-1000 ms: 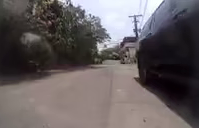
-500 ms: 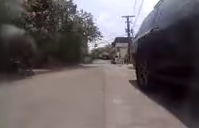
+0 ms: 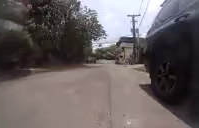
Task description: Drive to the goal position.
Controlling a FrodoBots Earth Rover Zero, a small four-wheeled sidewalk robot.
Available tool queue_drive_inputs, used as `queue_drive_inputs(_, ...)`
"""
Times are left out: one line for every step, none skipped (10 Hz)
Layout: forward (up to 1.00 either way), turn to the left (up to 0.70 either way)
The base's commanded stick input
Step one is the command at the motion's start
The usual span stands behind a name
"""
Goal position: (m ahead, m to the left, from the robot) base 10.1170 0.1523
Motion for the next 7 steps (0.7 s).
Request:
queue_drive_inputs(1.0,-0.4)
queue_drive_inputs(1.0,-0.4)
queue_drive_inputs(1.0,-0.4)
queue_drive_inputs(1.0,-0.02)
queue_drive_inputs(1.0,0.0)
queue_drive_inputs(1.0,0.0)
queue_drive_inputs(1.0,0.0)
